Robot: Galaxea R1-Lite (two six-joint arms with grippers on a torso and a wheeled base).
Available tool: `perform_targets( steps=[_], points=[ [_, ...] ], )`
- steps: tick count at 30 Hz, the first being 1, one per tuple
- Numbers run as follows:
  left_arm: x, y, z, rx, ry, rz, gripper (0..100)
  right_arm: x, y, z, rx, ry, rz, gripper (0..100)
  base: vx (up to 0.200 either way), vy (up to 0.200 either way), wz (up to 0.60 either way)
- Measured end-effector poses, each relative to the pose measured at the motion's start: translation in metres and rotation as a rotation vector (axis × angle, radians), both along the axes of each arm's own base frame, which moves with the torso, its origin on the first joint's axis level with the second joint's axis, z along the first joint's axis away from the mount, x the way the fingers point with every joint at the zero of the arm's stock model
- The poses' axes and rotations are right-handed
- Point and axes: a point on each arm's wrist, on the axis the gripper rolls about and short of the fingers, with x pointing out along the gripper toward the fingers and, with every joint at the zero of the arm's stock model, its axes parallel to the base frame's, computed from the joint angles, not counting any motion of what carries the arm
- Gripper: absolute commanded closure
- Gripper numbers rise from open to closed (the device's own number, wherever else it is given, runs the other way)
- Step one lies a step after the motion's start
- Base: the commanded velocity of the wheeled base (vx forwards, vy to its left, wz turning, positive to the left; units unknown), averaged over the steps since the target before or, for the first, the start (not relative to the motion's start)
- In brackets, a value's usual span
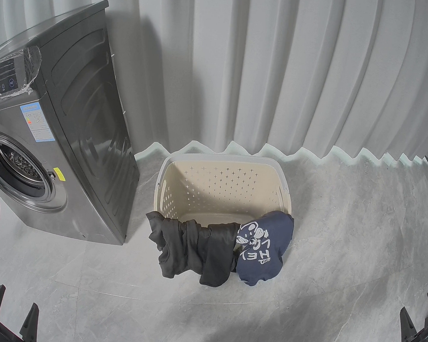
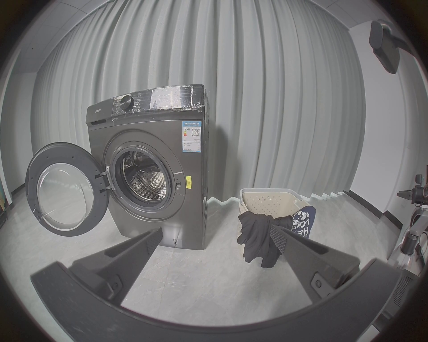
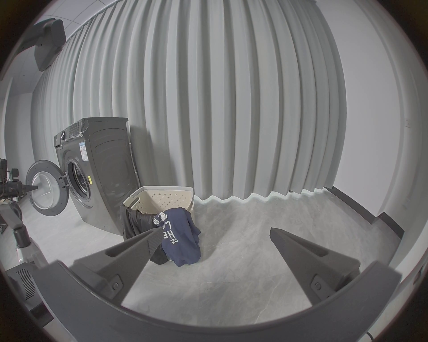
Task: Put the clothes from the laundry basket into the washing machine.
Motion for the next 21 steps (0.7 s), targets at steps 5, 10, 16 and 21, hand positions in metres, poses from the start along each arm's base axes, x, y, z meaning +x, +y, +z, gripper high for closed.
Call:
perform_targets(
  steps=[5, 10, 16, 21],
  points=[
    [0.0000, 0.0000, 0.0000, 0.000, 0.000, 0.000, 0, 0.0000, 0.0000, 0.0000, 0.000, 0.000, 0.000, 0, 0.000, 0.000, 0.00],
    [0.0000, 0.0000, 0.0000, 0.000, 0.000, -0.001, 0, 0.0000, 0.0000, 0.0000, 0.000, 0.000, 0.000, 0, 0.160, 0.000, 0.00],
    [0.0000, 0.0000, 0.0000, 0.000, 0.000, -0.002, 0, 0.0000, 0.0000, 0.0000, 0.001, 0.000, 0.000, 0, 0.167, 0.000, 0.00],
    [0.0000, 0.0000, 0.0000, 0.000, 0.000, -0.001, 0, 0.0000, 0.0000, 0.0000, 0.000, 0.000, -0.001, 0, 0.000, 0.000, 0.00]
  ],
)
